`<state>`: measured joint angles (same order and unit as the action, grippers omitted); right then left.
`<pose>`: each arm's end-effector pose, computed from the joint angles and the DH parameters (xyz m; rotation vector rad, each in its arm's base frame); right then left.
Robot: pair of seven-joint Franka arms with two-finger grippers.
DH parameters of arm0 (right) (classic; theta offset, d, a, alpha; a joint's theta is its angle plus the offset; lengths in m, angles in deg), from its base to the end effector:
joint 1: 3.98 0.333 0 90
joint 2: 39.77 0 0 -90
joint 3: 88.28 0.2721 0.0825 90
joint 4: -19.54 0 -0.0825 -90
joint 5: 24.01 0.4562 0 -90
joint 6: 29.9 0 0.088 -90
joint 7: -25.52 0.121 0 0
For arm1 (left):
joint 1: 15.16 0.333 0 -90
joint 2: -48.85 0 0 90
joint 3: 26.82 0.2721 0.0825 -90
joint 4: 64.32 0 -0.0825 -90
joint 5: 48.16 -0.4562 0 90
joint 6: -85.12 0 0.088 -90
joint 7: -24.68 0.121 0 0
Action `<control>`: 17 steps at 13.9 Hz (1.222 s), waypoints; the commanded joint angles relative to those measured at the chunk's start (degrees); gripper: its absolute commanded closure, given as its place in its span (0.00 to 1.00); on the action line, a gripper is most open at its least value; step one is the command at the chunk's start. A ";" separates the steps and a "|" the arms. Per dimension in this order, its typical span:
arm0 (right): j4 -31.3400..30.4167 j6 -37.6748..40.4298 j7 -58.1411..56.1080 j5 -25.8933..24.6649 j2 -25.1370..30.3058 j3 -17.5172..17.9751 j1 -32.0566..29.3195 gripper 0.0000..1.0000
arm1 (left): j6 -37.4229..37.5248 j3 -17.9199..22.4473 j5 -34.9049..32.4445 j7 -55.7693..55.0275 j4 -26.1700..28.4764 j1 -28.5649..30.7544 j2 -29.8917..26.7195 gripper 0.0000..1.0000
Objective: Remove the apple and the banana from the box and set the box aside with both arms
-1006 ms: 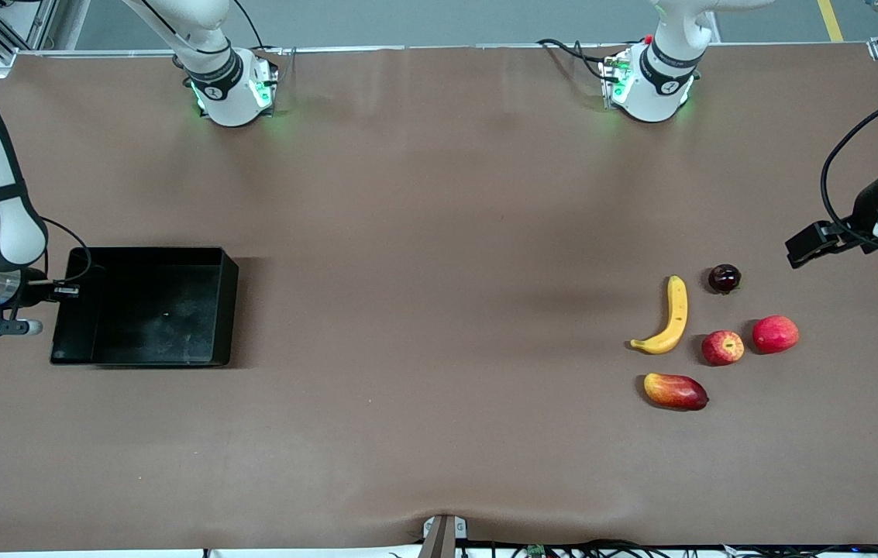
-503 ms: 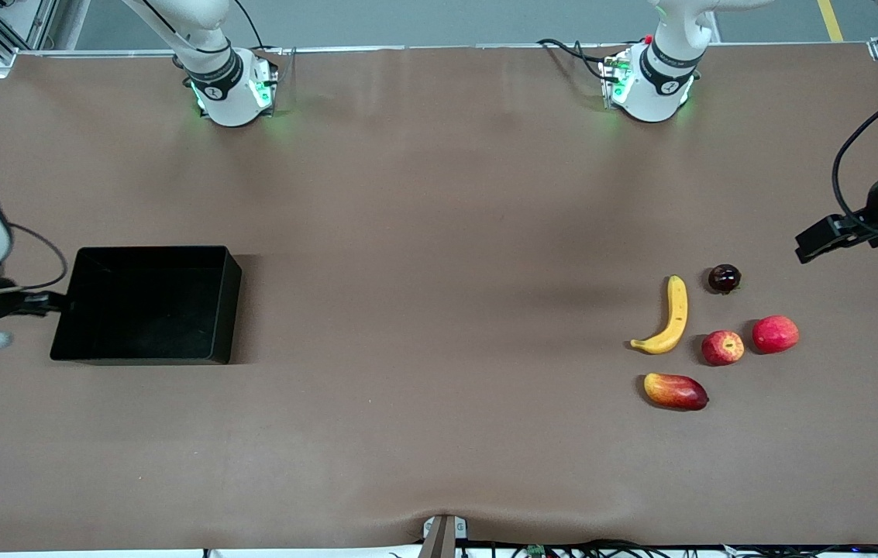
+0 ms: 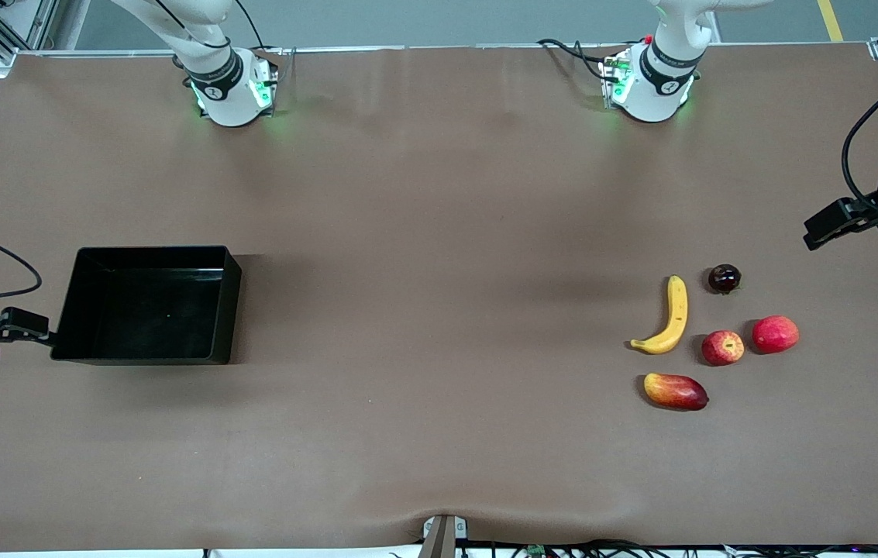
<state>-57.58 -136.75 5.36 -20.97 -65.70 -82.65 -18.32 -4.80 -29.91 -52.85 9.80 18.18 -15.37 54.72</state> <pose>0.7424 -0.1195 0.4058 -3.0530 -0.2676 -0.1375 0.6543 -0.0263 0.5725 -3.0540 -0.3121 -0.0597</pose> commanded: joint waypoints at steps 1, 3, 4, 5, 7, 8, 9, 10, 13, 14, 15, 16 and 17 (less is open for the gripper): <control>1.10 3.56 9.93 0.04 2.28 -0.09 3.07 0.00 | 0.71 -0.43 1.18 0.21 0.56 0.30 -2.00 0.00; 1.01 8.48 16.53 0.12 4.82 -0.10 4.84 0.00 | 0.98 -0.60 1.18 0.21 0.56 0.30 -2.18 0.00; 1.01 11.03 19.52 0.21 7.02 0.08 4.93 0.00 | 0.98 -0.61 1.53 0.21 0.56 0.30 -2.27 0.00; 0.92 13.84 20.77 0.21 8.69 0.08 5.02 0.00 | 0.98 -0.61 2.06 0.30 0.56 0.30 -2.36 0.00; 0.49 19.29 21.13 0.30 12.99 -0.01 4.93 0.00 | 0.89 -0.34 3.98 4.05 1.08 0.30 -3.06 0.00; 0.22 21.66 21.22 0.21 15.45 -0.01 5.46 0.00 | 0.89 -0.25 4.43 5.64 1.43 0.91 -3.50 0.00; -0.22 23.43 22.00 0.04 17.39 -0.09 6.59 0.00 | 0.63 -0.25 4.43 7.05 2.83 1.00 -4.11 0.00; -0.66 25.18 23.23 0.04 19.06 -0.09 6.78 0.00 | 0.63 -0.08 4.52 7.59 4.15 0.83 -5.25 0.00; -6.70 26.61 29.36 0.04 26.00 -0.09 8.79 0.00 | 0.80 0.01 4.43 7.59 7.40 0.04 -7.27 0.00; -8.38 26.70 30.52 -0.05 27.76 -0.09 9.15 0.00 | 0.80 0.36 4.43 7.59 8.63 -0.58 -7.54 0.00; -9.70 27.13 30.27 -0.05 28.65 -0.27 8.72 0.00 | 0.80 0.54 4.43 7.59 9.43 -0.93 -8.50 0.00; -11.28 27.22 29.84 -0.05 29.44 -0.70 8.28 0.00 | 0.80 0.54 4.35 7.59 10.57 -1.02 -9.38 0.00; -11.64 27.22 28.61 0.03 30.15 -0.80 7.75 0.00 | 0.89 0.62 4.35 7.68 11.36 -1.20 -10.00 0.00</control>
<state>-64.97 -108.85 34.52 -21.01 -38.69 -82.69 -9.77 -3.84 -30.00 -49.52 16.43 25.90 -15.92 48.10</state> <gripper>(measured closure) 0.000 0.000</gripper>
